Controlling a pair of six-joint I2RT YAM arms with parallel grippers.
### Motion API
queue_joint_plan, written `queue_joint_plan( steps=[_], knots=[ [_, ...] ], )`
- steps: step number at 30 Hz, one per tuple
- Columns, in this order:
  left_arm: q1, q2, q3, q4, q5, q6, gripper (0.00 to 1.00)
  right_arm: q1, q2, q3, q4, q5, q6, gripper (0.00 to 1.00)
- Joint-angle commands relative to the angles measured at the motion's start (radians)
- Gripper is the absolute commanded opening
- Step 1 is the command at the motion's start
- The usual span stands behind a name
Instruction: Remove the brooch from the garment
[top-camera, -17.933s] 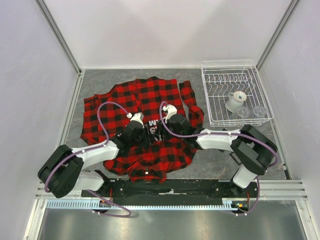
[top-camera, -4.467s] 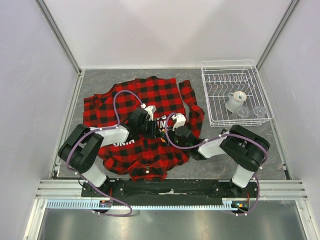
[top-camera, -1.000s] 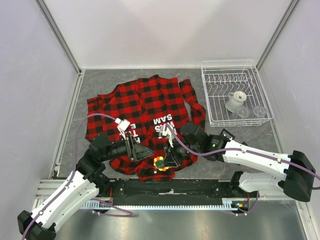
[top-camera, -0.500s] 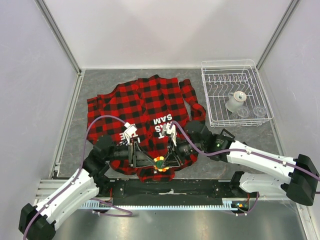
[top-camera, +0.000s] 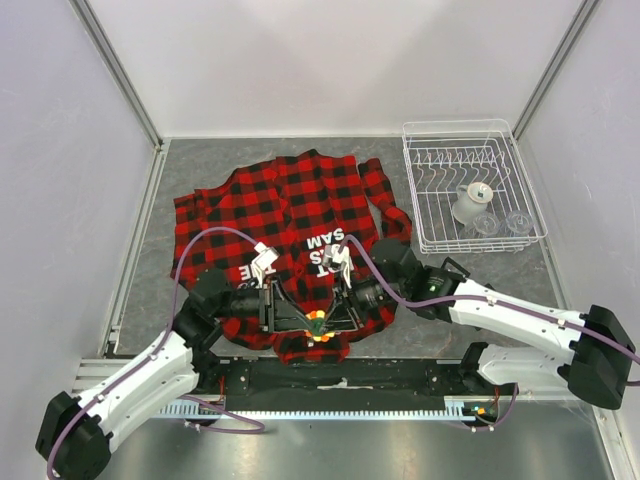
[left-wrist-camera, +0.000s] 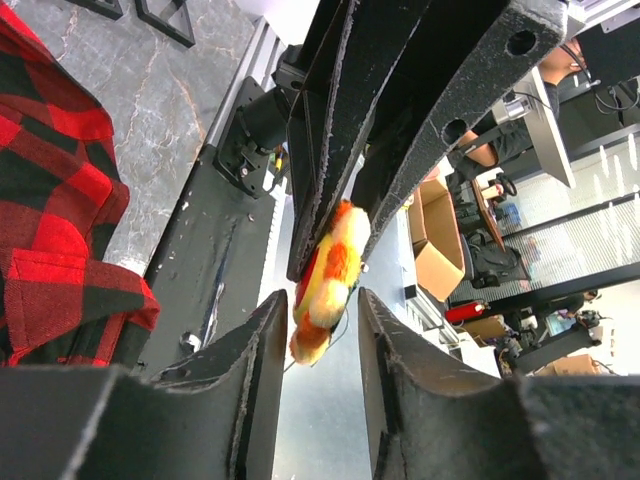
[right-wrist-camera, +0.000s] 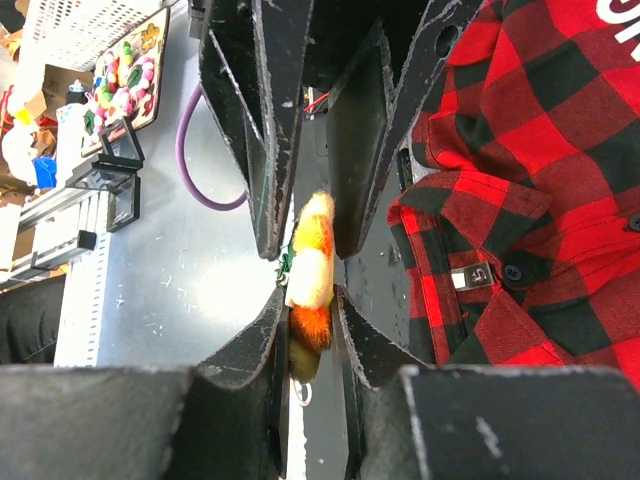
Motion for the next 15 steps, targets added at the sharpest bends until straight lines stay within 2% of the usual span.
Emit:
queue_joint_plan(
  steps=[1,2,4,6,9,15],
  knots=[
    [-0.006,0.028,0.009,0.076,0.035,-0.03,0.37,-0.003,0.014,-0.006,0.062,-0.032,0.016,0.0],
    [-0.006,0.033,0.007,0.076,0.031,-0.028,0.29,-0.004,0.014,-0.006,0.062,-0.03,0.019,0.0],
    [-0.008,0.031,0.004,0.076,0.022,-0.031,0.25,-0.012,0.009,-0.004,0.065,0.002,0.032,0.0],
    [-0.008,0.02,0.001,0.076,0.003,-0.035,0.15,-0.021,0.009,-0.007,0.065,0.028,0.054,0.02],
    [-0.006,-0.003,-0.007,0.073,-0.043,-0.038,0.02,-0.038,0.008,-0.024,0.109,0.106,0.132,0.1],
    [-0.006,-0.064,-0.025,0.051,-0.147,-0.048,0.02,-0.047,-0.027,-0.094,0.227,0.152,0.259,0.15]
  ],
)
